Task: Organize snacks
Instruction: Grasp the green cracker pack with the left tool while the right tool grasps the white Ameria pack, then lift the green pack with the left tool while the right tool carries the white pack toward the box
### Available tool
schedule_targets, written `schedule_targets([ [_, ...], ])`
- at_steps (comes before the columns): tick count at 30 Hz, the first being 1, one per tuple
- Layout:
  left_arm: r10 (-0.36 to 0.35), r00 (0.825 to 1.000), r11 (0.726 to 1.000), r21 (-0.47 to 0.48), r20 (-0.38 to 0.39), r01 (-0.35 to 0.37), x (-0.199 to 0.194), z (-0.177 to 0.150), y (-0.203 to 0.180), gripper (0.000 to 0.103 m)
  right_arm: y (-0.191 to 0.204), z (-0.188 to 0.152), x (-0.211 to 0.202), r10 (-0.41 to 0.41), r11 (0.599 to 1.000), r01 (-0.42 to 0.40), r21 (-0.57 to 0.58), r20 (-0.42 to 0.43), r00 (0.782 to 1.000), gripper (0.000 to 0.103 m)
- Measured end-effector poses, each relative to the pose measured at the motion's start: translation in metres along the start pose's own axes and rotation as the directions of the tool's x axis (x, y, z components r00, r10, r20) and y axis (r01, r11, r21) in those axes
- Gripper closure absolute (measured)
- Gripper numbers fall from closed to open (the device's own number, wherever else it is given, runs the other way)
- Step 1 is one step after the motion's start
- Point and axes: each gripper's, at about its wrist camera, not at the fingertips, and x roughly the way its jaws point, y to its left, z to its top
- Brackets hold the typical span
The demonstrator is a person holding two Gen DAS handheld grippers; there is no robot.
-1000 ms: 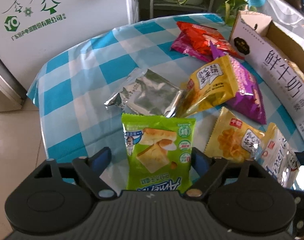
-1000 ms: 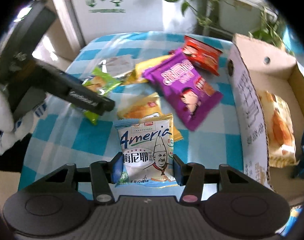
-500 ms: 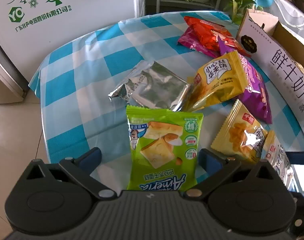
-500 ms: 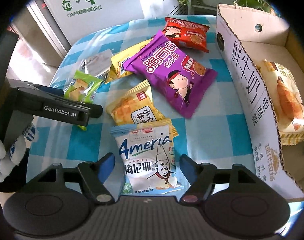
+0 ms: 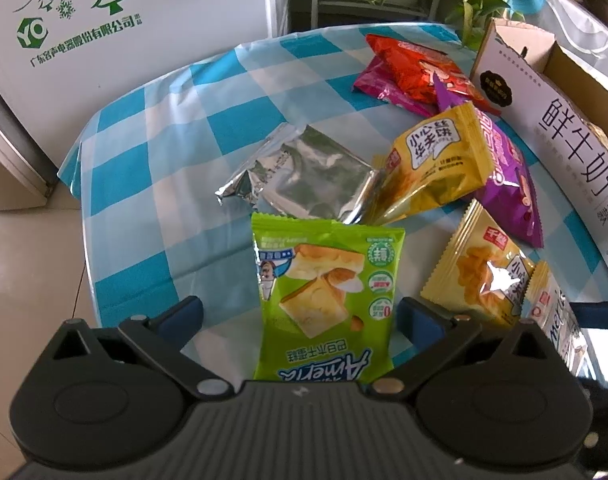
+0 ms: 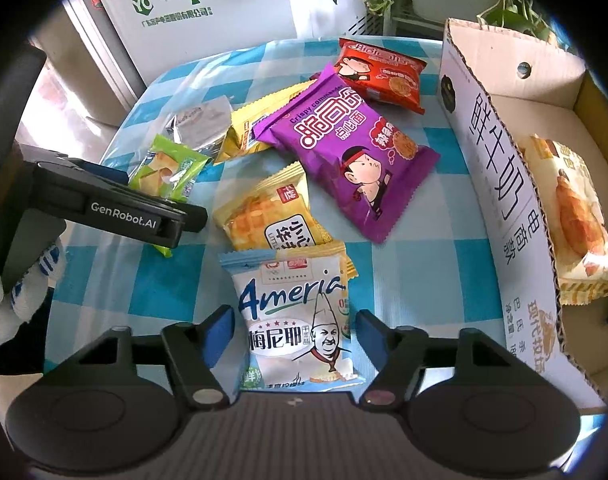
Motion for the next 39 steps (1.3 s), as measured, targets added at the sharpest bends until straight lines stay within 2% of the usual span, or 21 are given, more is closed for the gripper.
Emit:
schedule_targets([
  [2,-0.013,1.0,1.0,0.006,0.012,0.013,-0.003,0.0,-0.001,0.012,0.0,0.0,0.0,0.002,1.0,-0.002,-0.001,0.002,1.0,0.04],
  [4,-0.018,0.999,0.999,0.027,0.03,0.017,-0.008,-0.001,-0.004,0.03,0.0,0.001,-0.003,0.007,1.0,-0.007,0.0,0.01,1.0,0.043],
  [7,-0.035,0.999,0.999,0.038,0.04,0.034,-0.013,-0.001,-0.006,0.048,0.0,0.003,-0.008,0.01,1.0,-0.01,-0.004,0.034,0.999,0.046],
  [12,-0.037,0.998,0.999,0.022,0.055,0.036,-0.02,-0.004,-0.005,0.051,-0.003,0.006,-0.015,0.015,1.0,-0.015,0.012,0.062,0.998,0.046],
  [21,-0.005,0.99,1.0,-0.01,0.142,0.007,-0.04,-0.007,-0.006,0.051,-0.002,0.014,-0.023,0.021,0.999,-0.024,0.028,0.111,0.994,0.046],
  [25,-0.001,0.984,0.997,-0.074,0.176,0.014,-0.049,-0.01,-0.003,0.051,-0.003,0.018,-0.029,0.021,0.999,-0.025,0.026,0.138,0.99,0.046],
  [30,0.016,0.977,0.994,-0.107,0.213,0.007,-0.055,-0.015,-0.008,0.051,-0.008,0.024,-0.04,0.019,0.998,-0.029,0.053,0.182,0.983,0.046],
  [39,0.005,0.976,0.99,-0.138,0.216,0.025,-0.052,-0.027,-0.026,0.051,-0.022,0.033,-0.058,0.012,0.994,-0.039,0.105,0.246,0.969,0.046],
])
